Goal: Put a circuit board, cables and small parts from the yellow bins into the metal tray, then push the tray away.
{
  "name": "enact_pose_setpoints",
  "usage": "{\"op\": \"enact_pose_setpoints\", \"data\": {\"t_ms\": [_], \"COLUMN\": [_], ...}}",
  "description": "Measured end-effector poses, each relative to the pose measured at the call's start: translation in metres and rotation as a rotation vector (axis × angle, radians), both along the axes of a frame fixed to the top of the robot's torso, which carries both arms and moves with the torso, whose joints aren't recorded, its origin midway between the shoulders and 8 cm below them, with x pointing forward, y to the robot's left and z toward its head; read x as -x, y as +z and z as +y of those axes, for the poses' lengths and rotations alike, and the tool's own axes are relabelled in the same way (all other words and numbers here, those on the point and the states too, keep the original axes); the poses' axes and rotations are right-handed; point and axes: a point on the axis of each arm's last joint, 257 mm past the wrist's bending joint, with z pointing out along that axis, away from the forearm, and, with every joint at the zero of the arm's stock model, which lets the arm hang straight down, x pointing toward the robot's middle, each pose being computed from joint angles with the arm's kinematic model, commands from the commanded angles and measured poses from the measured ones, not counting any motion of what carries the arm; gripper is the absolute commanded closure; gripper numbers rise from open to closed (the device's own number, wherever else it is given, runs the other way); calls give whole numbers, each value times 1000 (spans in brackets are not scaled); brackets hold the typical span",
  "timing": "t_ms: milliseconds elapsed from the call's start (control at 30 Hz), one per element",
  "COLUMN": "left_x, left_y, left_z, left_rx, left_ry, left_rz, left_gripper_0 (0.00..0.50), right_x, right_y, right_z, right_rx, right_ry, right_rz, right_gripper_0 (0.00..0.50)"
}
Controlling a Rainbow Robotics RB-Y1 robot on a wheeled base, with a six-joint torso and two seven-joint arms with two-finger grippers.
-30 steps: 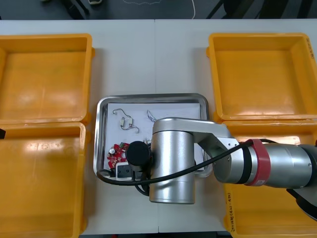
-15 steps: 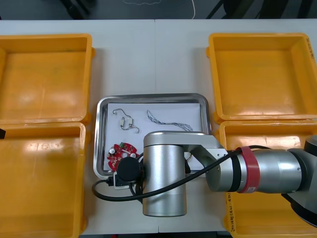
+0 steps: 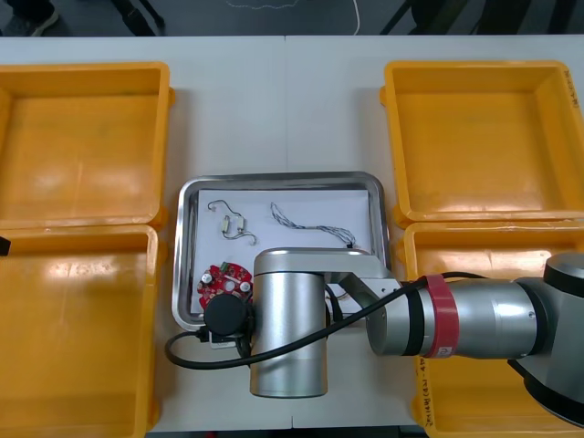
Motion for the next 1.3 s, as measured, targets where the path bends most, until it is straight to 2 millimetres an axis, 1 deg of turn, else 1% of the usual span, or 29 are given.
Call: {"op": "enact_pose_setpoints", "data": {"t_ms": [100, 133, 200, 233, 267, 300, 333, 367, 400, 467, 500, 1100, 1300], "left_x": [0, 0, 0, 0, 0, 0, 0, 0, 0, 0, 0, 0, 0], "left_y": [0, 0, 0, 0, 0, 0, 0, 0, 0, 0, 0, 0, 0], "left_z": [0, 0, 0, 0, 0, 0, 0, 0, 0, 0, 0, 0, 0], "left_rx": [0, 0, 0, 0, 0, 0, 0, 0, 0, 0, 0, 0, 0], "left_ry": [0, 0, 0, 0, 0, 0, 0, 0, 0, 0, 0, 0, 0], "left_rz": [0, 0, 0, 0, 0, 0, 0, 0, 0, 0, 0, 0, 0], "left_gripper_0": [0, 0, 0, 0, 0, 0, 0, 0, 0, 0, 0, 0, 0], "right_x": [-1, -2, -2, -3, -3, -3, -3, -3, -4, -5, -6, -14, -22], "right_y": [0, 0, 0, 0, 0, 0, 0, 0, 0, 1, 1, 5, 14], "right_z": [1, 1, 2, 1, 1, 1, 1, 1, 1, 1, 1, -1, -1], "right_rx": [-1, -2, -3, -2, -2, -2, -2, -2, -1, -1, -1, 6, 12], "right_ry": [-1, -1, -1, -2, -2, -3, -3, -3, -3, -3, -3, -10, -12], "right_rz": [-5, -7, -8, -8, -9, -9, -9, -9, -12, -16, -19, -51, -73], "right_gripper_0": [1, 19, 110, 130, 175, 236, 277, 373, 448, 492, 500, 500, 500]}}
